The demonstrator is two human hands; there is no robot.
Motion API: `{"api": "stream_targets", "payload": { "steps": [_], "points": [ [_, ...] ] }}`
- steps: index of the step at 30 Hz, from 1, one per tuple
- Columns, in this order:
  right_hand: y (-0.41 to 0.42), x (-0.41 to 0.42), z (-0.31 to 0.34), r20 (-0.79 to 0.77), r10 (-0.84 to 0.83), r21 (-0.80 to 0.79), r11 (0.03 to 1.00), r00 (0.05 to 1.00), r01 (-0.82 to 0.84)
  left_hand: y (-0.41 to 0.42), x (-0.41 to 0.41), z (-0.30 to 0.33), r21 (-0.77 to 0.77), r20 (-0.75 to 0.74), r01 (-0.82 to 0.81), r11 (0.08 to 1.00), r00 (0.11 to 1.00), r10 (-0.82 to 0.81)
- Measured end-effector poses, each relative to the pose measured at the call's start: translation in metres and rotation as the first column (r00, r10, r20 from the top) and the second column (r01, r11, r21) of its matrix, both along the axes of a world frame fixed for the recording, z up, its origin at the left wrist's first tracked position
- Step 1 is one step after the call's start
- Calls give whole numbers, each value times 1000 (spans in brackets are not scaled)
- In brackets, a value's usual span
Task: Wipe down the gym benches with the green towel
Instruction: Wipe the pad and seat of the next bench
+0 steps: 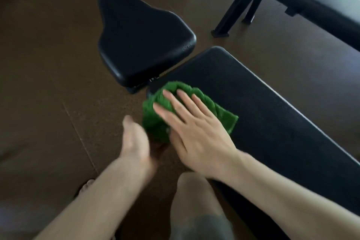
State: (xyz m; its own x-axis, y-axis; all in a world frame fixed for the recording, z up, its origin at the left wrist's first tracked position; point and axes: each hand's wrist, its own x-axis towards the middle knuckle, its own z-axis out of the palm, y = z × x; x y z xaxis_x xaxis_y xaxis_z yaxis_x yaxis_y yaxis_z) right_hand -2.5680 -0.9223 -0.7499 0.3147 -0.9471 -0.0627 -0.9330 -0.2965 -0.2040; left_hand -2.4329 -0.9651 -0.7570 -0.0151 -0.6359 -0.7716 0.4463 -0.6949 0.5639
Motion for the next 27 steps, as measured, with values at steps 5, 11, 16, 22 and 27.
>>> {"api": "stream_targets", "payload": {
  "steps": [5, 11, 16, 22, 27],
  "points": [
    [-19, -2, 0, -43, 103, -2, 995, 994, -103, -54, 38, -2, -6, 76, 117, 993, 990, -116],
    [-126, 12, -1, -31, -118, -49, 992, 993, 117, -79, 7, 2, -13, 108, 203, 979, 974, -200],
    [-167, -39, -2, -27, -370, -73, 927, 929, 367, -94, 0, 3, 16, 117, 195, 981, 974, -195],
    [-147, -100, 1, 58, -696, 25, 718, 716, 696, -86, -9, 16, -6, 80, 206, 978, 975, -205],
    [-60, -38, -6, 11, -736, -40, 676, 677, 736, -87, -9, 13, -29, 81, 234, 972, 970, -231]
  ]
}}
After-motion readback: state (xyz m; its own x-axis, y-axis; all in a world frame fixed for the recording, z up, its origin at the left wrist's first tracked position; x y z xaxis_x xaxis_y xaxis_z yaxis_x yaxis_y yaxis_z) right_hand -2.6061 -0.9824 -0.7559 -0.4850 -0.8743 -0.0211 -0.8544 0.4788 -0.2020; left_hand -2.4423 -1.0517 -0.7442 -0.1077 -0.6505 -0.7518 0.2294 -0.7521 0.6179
